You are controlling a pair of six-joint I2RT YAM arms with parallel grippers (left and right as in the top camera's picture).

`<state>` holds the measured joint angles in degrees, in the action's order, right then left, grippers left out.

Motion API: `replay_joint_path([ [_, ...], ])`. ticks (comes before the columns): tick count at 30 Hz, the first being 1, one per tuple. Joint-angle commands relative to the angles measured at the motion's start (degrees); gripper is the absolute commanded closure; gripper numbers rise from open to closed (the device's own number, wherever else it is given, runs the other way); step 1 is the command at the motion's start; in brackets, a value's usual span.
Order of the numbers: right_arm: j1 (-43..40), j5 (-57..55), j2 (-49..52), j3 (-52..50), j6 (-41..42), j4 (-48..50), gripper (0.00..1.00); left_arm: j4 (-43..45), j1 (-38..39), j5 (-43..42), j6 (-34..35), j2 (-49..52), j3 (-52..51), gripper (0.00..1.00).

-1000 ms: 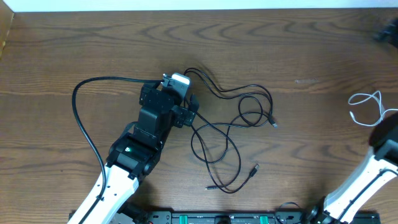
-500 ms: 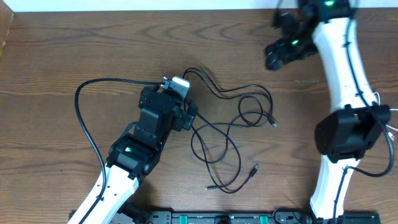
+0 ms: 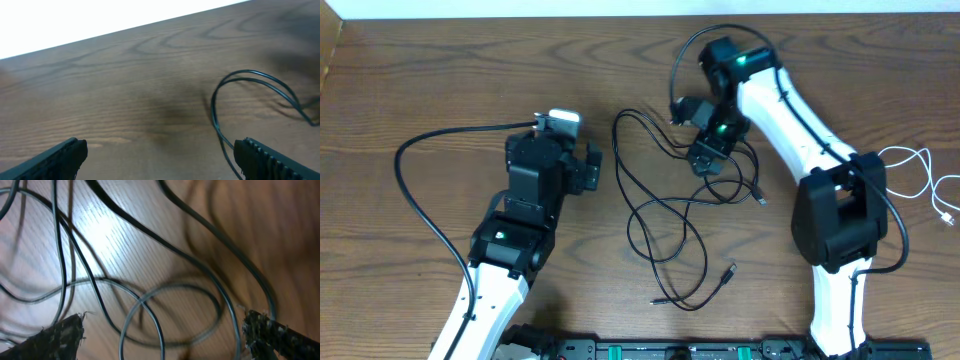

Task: Untangle cables
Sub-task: 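Move the right gripper back to the black cable and grasp it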

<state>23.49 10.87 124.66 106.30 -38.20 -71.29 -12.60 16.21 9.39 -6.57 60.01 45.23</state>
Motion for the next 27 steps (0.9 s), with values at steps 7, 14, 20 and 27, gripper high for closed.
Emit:
replay_joint_path([
  [7,8.04,0.76,-0.46,-5.90,-0.92,11.45,0.01,0.17,-0.72,0.31,1.53,-0.70,0.24,0.01],
  [14,10.49,-2.54,-0.46,-8.57,1.81,17.64,0.01,-0.04,-0.72,0.31,1.53,-0.70,0.24,0.01],
  [20,10.32,-8.07,-0.46,-8.63,6.29,18.86,0.39,-0.48,-0.70,0.28,1.55,-0.70,0.24,0.01],
  [27,10.16,-9.92,-0.46,-8.63,9.73,18.82,0.99,-0.66,-0.70,0.28,1.55,-0.70,0.24,0.02],
])
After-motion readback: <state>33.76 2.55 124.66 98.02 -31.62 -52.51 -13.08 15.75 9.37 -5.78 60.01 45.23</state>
